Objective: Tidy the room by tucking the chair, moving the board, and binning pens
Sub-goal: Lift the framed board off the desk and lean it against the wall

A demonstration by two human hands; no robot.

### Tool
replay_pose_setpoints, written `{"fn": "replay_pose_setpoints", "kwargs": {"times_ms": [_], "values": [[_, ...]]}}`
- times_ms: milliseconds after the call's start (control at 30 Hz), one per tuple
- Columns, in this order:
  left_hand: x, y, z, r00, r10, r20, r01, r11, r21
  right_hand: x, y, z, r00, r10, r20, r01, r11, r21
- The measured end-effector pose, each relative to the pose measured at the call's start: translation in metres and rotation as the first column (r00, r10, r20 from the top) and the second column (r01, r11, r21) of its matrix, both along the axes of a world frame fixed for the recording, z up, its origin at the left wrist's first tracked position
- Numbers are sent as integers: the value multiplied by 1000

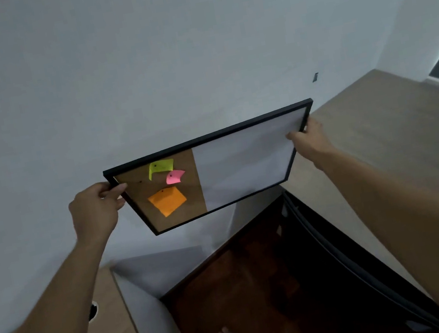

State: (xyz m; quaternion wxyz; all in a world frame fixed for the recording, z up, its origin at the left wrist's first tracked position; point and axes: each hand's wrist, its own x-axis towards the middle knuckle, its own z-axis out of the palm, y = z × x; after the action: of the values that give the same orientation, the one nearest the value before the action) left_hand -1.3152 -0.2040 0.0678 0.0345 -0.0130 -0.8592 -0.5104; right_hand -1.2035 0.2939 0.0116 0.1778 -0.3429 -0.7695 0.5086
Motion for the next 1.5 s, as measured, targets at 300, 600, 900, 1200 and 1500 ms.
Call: {"fn": "replay_pose_setpoints", "kwargs": {"times_ms": [300,600,900,1200,1500], "values": [[-73,82,-42,991,-63,117,64,998,-3,-89,72,-35,966,-251,61,253,967,-30],[-131,147,-68,976,-134,172,150,985,-82,-152,135,-55,954,-265,140,277,958,-74],[-156,203,-75,950,-80,302,82,997,8,-227,174,-59,969,-201,147,215,973,-87],[-163,221,-104,919,-67,389,45,997,67,-264,175,-74,984,-43,172,62,992,-107],[-163,233,-104,926,-71,371,75,997,2,-246,146,-104,960,33,278,14,986,-168]]}}
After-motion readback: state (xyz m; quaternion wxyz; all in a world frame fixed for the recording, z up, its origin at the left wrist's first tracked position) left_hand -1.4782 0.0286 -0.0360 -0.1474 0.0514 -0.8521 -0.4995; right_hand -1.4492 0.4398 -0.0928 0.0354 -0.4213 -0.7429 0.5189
